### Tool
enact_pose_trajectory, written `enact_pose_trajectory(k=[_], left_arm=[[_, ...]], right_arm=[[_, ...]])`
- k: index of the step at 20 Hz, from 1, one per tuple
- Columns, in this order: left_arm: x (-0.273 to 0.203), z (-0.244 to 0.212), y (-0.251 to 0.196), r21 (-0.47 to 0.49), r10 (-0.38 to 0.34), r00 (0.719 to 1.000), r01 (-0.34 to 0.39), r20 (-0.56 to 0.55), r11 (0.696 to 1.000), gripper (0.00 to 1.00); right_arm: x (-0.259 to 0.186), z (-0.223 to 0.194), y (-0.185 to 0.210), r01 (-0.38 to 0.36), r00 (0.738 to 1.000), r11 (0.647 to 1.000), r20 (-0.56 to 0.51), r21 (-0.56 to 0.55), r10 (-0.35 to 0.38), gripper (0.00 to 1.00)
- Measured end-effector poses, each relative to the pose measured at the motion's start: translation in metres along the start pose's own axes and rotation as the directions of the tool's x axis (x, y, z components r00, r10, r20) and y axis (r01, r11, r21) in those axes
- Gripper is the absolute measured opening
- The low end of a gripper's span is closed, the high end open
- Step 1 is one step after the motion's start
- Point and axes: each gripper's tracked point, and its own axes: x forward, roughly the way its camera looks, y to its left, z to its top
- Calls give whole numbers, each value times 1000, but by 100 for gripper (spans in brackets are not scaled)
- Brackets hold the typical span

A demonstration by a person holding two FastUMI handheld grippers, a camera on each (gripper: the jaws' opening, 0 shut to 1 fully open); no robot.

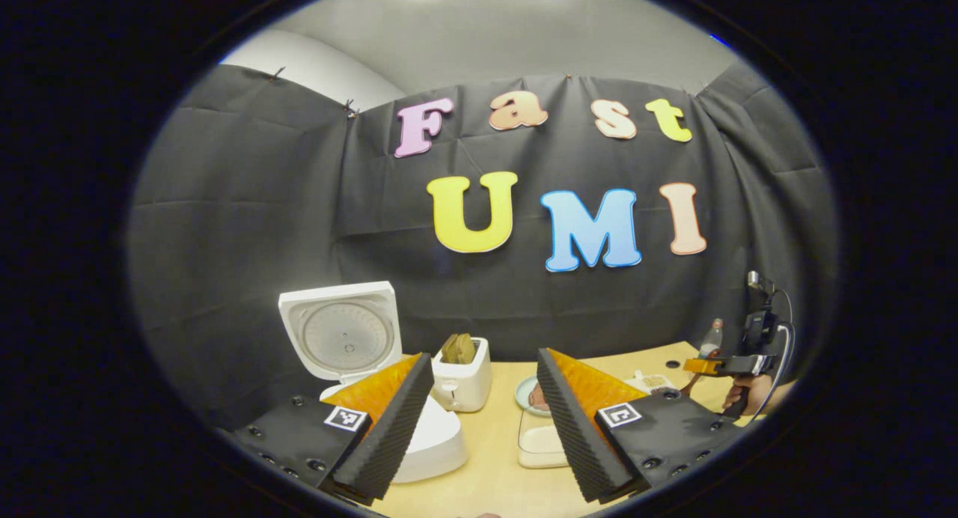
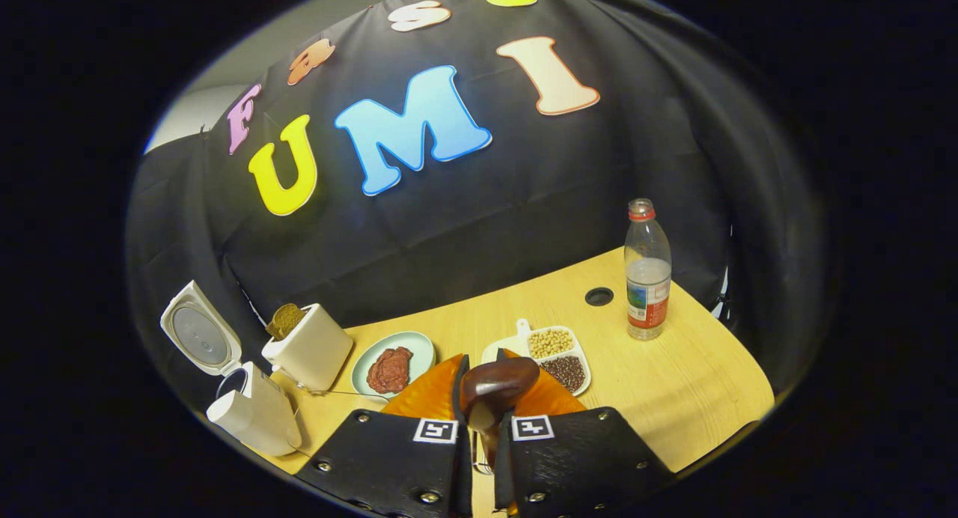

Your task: Close the left gripper, press the button to open the rice cooker; take a wooden spoon from the chopstick holder with the right hand, scoop a spoonful of rice and pour it into the rice cooker, then put the wooden spoon back into the chopstick holder.

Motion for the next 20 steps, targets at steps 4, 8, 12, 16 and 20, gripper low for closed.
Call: enact_pose_trajectory(k=[4, 8, 12, 16, 20], left_arm=[[-3, -3, -2, 19, -36, 999, 36, 31, 999, 99], [-6, -15, 3, 3, -68, 997, 68, 35, 998, 94], [-7, -23, 22, -21, -81, 996, 82, 31, 996, 96], [-10, -36, 48, -57, -79, 996, 81, 30, 995, 93], [-13, -56, 75, -53, -60, 998, 59, -14, 997, 94]], right_arm=[[-35, 44, 51, -97, 993, 995, 76, 22, 95, 12], [-33, 36, 117, -180, 982, 984, 59, -11, 180, 12], [-1, -18, 162, -190, 982, 974, -24, -120, 189, 12], [37, -63, 172, -136, 990, 969, -71, -206, 124, 12], [62, -94, 179, -87, 993, 961, -100, -262, 62, 12]])
